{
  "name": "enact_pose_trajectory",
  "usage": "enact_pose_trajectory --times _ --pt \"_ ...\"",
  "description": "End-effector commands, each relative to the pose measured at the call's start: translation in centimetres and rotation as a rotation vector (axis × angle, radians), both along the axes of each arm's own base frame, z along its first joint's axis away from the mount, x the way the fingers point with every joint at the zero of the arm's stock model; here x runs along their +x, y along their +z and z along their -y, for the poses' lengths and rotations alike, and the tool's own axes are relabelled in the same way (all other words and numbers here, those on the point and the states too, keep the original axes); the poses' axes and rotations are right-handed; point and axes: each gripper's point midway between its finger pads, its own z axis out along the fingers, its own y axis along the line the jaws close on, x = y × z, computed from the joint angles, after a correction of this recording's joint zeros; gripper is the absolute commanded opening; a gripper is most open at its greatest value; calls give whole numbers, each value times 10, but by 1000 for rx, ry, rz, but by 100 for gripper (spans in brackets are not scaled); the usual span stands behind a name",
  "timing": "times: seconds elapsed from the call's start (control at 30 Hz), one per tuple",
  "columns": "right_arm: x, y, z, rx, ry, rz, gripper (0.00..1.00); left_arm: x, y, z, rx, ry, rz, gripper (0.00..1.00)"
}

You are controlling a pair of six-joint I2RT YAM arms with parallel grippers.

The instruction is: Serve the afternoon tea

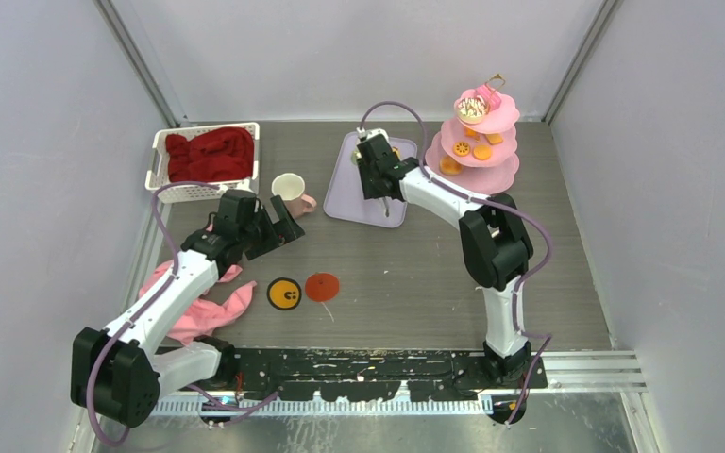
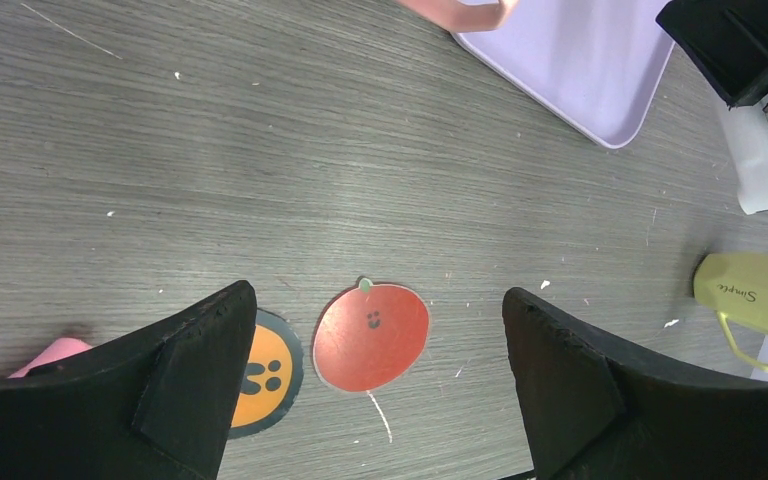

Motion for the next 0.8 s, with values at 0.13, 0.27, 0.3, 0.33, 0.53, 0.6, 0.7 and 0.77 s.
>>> enact_pose_trajectory --times 0.13,0.27,0.3,0.33,0.53,0.6,0.7,0.77 --pt "12 32 -13 25 30 98 20 10 21 -2 -7 16 66 92" --pt "4 36 -14 39 48 99 9 10 22 -1 -11 13 66 93" --pt "1 39 -15 45 57 100 6 10 22 -1 -14 12 66 92" --pt "-2 42 -15 51 64 101 3 10 23 -1 -13 13 69 92" --pt "-28 60 -14 81 115 89 1 10 23 -1 -12 13 69 92" --pt "-38 66 -11 93 127 88 1 10 22 -1 -13 10 69 92" --pt "-54 78 -3 118 135 98 1 10 21 0 -17 10 70 93" --pt "-63 81 4 124 128 102 1 10 22 1 -20 6 70 92"
